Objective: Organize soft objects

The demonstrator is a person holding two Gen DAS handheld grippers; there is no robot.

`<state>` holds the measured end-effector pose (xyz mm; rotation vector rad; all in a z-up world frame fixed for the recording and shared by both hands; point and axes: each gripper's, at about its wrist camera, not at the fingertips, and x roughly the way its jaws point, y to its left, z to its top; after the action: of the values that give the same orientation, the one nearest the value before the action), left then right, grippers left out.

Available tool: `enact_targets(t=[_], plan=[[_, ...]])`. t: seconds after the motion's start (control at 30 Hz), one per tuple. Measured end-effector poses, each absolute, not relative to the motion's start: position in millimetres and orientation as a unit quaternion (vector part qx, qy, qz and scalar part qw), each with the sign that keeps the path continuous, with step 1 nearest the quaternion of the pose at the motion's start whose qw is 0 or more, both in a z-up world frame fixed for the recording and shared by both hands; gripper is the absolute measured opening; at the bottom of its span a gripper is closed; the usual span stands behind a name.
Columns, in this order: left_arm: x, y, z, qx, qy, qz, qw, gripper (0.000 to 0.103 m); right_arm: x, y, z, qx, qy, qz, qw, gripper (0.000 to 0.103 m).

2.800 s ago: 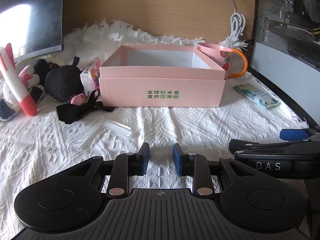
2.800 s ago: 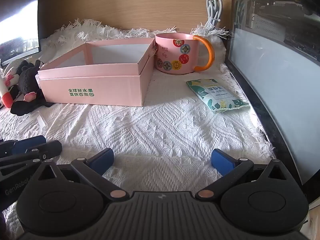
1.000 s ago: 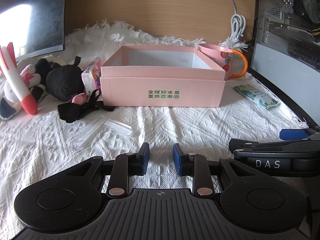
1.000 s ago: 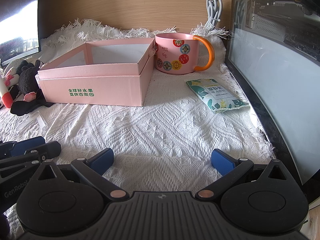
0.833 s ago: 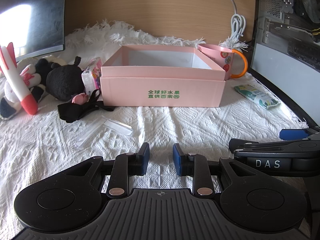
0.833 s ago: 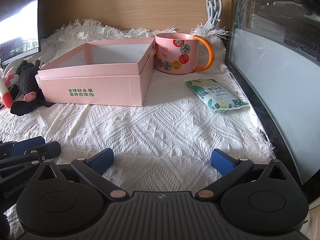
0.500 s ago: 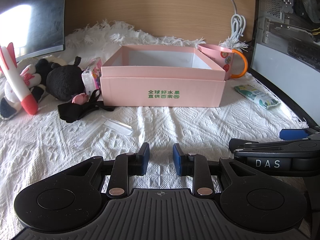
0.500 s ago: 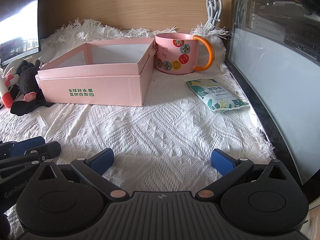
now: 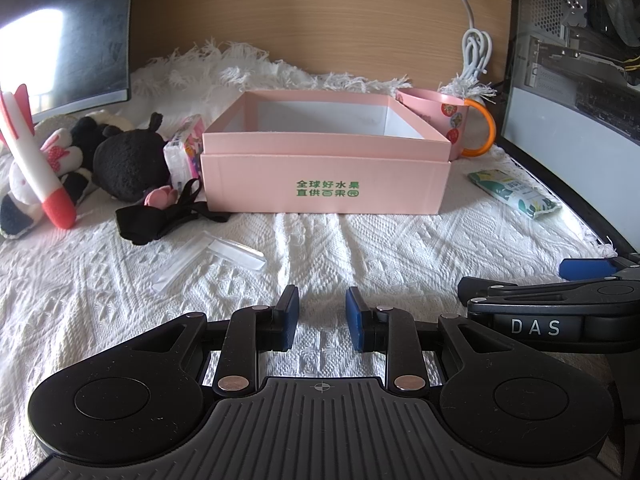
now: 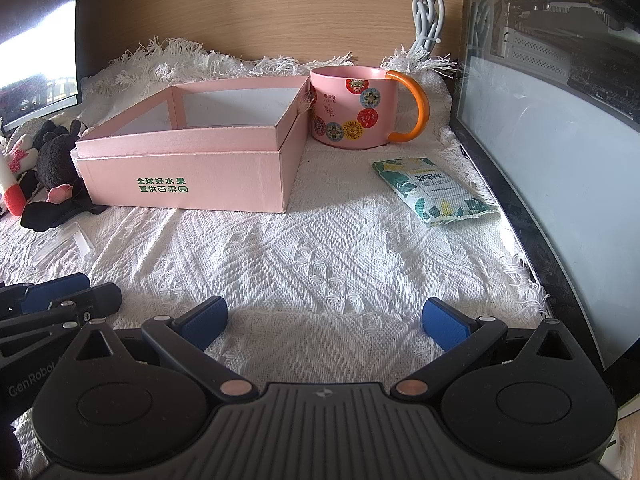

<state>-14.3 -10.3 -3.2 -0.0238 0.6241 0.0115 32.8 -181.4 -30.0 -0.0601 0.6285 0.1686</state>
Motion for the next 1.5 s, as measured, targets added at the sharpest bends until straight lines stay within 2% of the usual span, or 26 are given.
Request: enact_targets(t=[0.57,0.8,1.07,1.23,1.37,1.5], plan=[[-20,-12,-3,-0.016,0.306,0.005,0.952,0.028,32,-183,-30,-0.028,0.309,0.086,0.947,0.103],[-17,-8,4,0.008,0.321,-0.019,0.947,0.029,47,-185,-17,-0.047,0.384,0.106,0.916,0.103],[-15,64,23,-0.05,0.378,-0.03,0.924,0.028,59,-176,-8,-0.07,0.417,0.122,0.898,0.102],[-20,126,34,-0.092,0.377,0.0,0.921,0.028,34,-137,14,-0.078,0.344,0.173,0.92,0.102],[-16,163,46,-0.088,0.379,-0.023,0.921,0.027,27,-81,26,-0.092,0.312,0.242,0.914,0.092],[-10,186,62,-0.093,0.359,-0.062,0.927,0.027,40,-32,25,-0.097,0.319,0.283,0.899,0.087]])
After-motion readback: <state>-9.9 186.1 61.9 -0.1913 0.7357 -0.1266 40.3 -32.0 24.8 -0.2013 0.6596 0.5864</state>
